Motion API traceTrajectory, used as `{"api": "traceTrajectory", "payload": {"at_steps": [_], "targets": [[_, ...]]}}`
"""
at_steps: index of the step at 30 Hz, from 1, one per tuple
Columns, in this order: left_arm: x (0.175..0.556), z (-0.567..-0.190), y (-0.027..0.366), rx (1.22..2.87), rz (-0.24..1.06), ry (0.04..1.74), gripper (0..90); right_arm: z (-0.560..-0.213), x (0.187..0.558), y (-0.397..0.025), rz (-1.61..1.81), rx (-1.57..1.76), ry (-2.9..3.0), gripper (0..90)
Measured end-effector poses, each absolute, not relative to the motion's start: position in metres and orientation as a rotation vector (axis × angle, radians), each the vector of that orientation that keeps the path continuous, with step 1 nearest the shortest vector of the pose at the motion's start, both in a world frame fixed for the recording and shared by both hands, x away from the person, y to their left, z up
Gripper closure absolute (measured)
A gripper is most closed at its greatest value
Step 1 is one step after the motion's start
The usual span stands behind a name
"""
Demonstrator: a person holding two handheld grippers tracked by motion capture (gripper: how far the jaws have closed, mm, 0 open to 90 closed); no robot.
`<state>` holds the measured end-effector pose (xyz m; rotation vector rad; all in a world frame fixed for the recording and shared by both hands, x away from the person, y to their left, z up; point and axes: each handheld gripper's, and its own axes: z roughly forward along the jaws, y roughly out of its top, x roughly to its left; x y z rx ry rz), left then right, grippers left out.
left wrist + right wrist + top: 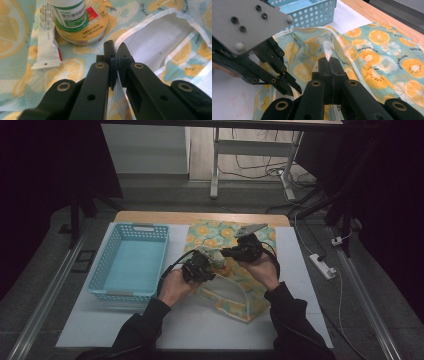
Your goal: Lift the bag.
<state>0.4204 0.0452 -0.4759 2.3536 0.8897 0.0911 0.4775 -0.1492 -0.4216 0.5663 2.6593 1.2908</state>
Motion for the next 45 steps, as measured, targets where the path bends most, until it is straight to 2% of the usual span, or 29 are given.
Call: {"api": "traceTrajectory", "payload": {"at_steps": [24, 33, 45], "targets": [[0.428, -0.427, 0.085, 2.19, -0.035, 0.889, 89.3, -0.393, 0.465, -0.143, 1.254, 0.504, 2.682, 90.0], [0.432, -0.412, 0.095, 2.156, -0.058, 0.882, 89.2, -0.394, 0.465, -0.143, 1.281, 0.519, 2.701, 90.0], [0.436, -0.384, 0.107, 2.1, -0.063, 0.864, 89.2, -0.373, 0.459, -0.14, 1.284, 0.492, 2.684, 90.0]]}}
